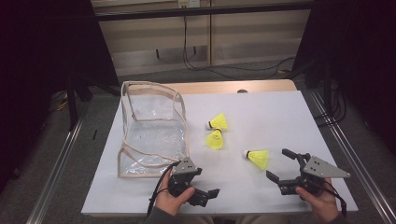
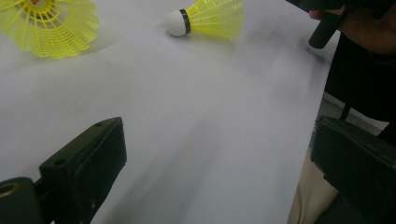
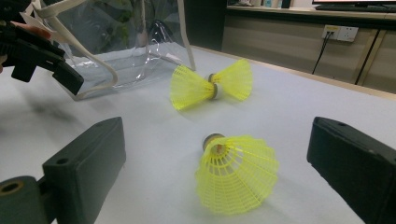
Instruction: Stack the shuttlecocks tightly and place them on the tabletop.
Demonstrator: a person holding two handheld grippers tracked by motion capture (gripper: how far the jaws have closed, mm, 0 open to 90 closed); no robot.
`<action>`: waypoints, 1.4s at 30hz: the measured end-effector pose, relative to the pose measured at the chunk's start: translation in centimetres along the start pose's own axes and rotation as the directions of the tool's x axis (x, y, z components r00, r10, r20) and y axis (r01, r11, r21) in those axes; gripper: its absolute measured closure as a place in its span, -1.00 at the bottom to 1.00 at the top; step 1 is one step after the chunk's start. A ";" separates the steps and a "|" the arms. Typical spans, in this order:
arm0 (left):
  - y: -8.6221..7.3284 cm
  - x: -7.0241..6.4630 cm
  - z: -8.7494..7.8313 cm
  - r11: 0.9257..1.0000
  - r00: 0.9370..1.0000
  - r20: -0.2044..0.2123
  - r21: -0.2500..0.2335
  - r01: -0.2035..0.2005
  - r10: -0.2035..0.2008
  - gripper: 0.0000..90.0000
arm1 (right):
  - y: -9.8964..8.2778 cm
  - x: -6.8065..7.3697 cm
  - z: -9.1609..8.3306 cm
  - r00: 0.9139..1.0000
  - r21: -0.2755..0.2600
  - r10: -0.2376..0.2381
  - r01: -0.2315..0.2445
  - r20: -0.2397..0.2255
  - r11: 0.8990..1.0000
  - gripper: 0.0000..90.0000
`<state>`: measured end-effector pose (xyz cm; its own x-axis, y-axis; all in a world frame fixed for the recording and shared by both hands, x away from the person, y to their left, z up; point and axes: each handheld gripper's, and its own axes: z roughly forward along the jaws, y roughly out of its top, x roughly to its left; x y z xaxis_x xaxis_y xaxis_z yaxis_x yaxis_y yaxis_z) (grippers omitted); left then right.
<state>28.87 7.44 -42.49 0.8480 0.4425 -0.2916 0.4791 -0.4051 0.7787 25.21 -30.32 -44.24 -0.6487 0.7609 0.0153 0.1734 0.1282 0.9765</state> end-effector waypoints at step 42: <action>-1.1 1.8 -3.8 0.999 0.996 -0.087 -0.044 0.032 -0.036 -0.90 | 0.0 0.1 0.1 1.000 0.002 -0.003 0.003 -0.003 1.000 -0.91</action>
<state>29.04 11.70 -41.78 0.8074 0.5247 -0.2698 0.4956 -0.3550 0.7927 25.21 -30.19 -44.27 -0.6515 0.7586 0.0133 0.1729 0.1314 0.9761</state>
